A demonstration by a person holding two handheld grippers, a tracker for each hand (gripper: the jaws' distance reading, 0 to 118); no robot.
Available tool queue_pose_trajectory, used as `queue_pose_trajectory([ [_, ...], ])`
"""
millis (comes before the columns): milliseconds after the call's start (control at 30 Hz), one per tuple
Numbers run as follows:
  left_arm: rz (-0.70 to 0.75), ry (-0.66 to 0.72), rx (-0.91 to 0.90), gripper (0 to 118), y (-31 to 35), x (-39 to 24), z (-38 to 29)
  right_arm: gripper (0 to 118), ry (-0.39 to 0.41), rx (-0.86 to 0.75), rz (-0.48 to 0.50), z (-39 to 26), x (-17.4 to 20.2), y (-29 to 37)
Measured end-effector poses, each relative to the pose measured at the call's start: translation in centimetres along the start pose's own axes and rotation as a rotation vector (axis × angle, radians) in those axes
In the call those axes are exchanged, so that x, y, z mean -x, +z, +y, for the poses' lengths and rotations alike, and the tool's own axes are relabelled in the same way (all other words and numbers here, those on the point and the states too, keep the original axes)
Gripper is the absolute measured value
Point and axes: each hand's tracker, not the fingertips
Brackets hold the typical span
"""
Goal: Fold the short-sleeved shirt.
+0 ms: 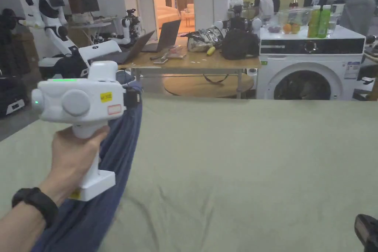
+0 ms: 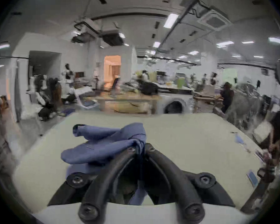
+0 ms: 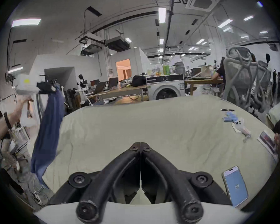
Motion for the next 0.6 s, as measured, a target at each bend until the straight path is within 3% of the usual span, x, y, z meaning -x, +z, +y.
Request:
queue_pose_trajectory([
  [167,-0.343,0.089,0.168,0,-6.6,-13.2,-10.1,0,0.015,-0.027,-0.038,0.2,-1.1,2.5],
  [433,-0.799,0.007,0.390,0,-5.1,-32.5,-21.2,0,0.020,-0.041,-0.170,0.2,-4.4,5.7],
  [467,-0.832,0.025,0.395,4,-4.7,-33.3,-21.7,0,0.022,-0.035,-0.176,0.1,-4.7,6.1],
  [500,-0.850,0.046,0.401,16,-4.3,-33.4,-22.1,0,0.028,-0.030,-0.191,-0.2,-5.0,6.5],
  [567,-0.894,0.053,0.379,55,-3.5,-32.4,-22.1,0,0.035,-0.020,-0.205,-0.6,-5.3,6.7],
  [600,-0.916,0.079,0.331,57,-2.8,-30.9,-21.7,0,0.034,-0.013,-0.204,-0.7,-5.4,6.8],
])
